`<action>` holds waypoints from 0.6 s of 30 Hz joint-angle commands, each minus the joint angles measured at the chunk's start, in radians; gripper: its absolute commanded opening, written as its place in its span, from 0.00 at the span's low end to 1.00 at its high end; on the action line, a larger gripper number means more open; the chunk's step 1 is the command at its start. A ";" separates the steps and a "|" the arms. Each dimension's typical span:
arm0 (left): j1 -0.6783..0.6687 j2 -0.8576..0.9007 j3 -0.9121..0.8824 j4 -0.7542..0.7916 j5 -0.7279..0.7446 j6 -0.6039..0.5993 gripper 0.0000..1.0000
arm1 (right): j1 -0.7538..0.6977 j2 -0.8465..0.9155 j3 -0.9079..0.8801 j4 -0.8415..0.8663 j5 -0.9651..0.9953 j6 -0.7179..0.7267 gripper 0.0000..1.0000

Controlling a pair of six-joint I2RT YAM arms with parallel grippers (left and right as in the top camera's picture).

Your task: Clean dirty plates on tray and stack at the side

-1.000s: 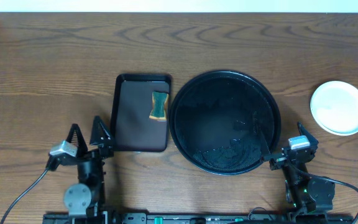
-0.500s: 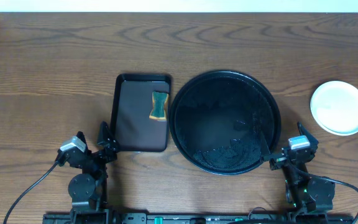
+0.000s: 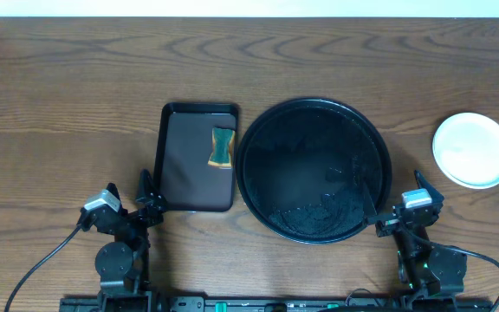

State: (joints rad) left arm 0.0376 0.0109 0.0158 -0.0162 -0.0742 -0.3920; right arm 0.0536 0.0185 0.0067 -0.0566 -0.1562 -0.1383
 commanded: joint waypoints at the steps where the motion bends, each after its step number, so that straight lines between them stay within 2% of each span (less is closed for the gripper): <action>1: 0.003 -0.007 -0.012 -0.047 -0.034 0.014 0.83 | -0.009 -0.003 -0.001 -0.004 0.002 0.014 0.99; 18: 0.002 -0.007 -0.012 -0.047 -0.034 0.014 0.84 | -0.009 -0.003 -0.001 -0.004 0.002 0.014 0.99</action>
State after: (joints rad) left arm 0.0376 0.0109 0.0162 -0.0166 -0.0742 -0.3920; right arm 0.0536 0.0185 0.0067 -0.0566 -0.1562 -0.1383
